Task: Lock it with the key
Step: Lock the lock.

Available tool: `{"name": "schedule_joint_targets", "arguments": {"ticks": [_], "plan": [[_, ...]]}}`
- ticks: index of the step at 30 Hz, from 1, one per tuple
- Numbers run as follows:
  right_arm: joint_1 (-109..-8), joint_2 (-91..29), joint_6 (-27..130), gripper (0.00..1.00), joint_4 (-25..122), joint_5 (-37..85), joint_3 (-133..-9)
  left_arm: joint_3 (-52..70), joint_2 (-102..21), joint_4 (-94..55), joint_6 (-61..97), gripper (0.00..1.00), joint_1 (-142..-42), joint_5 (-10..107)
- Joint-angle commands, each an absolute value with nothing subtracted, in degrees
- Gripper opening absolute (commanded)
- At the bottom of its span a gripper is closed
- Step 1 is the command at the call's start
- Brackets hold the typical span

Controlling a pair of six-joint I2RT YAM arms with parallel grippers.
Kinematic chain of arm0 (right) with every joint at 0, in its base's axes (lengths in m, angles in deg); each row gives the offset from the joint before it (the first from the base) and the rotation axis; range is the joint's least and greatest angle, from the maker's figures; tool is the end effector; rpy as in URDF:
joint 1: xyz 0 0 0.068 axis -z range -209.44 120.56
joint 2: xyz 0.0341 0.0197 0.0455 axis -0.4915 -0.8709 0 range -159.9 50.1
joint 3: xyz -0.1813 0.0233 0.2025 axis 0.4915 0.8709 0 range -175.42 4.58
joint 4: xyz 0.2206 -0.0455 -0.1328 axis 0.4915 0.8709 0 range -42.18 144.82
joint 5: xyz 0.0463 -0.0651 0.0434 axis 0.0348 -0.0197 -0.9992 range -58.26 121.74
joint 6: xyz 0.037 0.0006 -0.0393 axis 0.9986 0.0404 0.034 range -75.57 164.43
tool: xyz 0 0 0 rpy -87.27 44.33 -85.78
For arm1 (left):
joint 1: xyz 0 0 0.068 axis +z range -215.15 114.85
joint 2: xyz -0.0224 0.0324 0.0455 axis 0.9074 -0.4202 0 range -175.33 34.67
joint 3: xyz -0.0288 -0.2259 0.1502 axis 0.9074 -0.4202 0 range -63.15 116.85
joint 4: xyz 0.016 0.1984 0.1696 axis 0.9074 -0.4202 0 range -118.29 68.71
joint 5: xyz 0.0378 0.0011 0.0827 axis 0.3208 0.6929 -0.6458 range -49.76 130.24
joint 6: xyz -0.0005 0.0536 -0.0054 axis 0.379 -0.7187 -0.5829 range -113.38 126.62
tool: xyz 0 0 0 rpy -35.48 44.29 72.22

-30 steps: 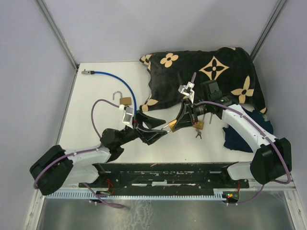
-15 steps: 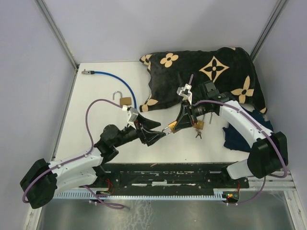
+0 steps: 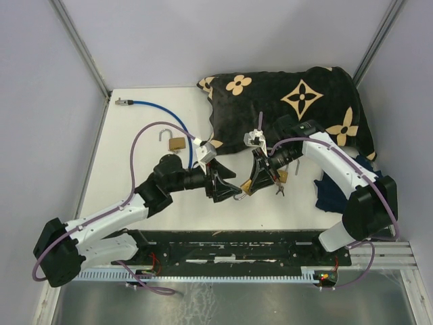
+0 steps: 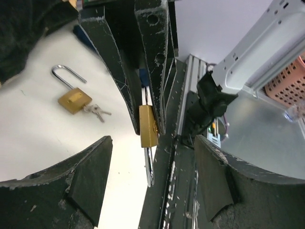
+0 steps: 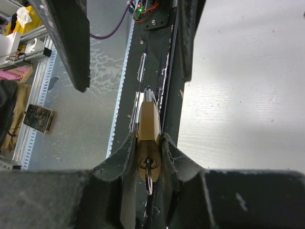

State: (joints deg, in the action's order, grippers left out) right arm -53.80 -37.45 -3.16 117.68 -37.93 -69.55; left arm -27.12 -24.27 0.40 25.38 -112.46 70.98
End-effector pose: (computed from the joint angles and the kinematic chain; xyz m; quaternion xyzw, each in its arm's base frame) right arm 0.2331 0.1422 0.2929 -0.5084 0.6435 0.5488 0.1619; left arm 0.1478 -0.1868 0.2974 0.3496 0.6220 -0.5265 0.4623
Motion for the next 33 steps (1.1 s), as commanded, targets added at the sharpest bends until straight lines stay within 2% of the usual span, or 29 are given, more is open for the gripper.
{"name": "schedule_joint_targets", "arguments": {"ticks": [1, 18, 33], "plan": [[-54.68, -36.89, -7.43, 0.02, 121.21, -38.84, -72.56, -22.85, -27.12, -4.34, 22.03, 0.76, -112.09, 76.87], [-54.77, -34.63, -8.31, 0.03, 121.34, -35.37, -71.88, -20.05, -31.99, -4.53, 22.09, 0.76, -111.82, 80.5], [-54.77, -35.14, -8.31, 0.03, 121.47, -34.33, -71.97, -22.63, -32.88, -2.48, 18.72, 0.75, -111.98, 80.0]]}}
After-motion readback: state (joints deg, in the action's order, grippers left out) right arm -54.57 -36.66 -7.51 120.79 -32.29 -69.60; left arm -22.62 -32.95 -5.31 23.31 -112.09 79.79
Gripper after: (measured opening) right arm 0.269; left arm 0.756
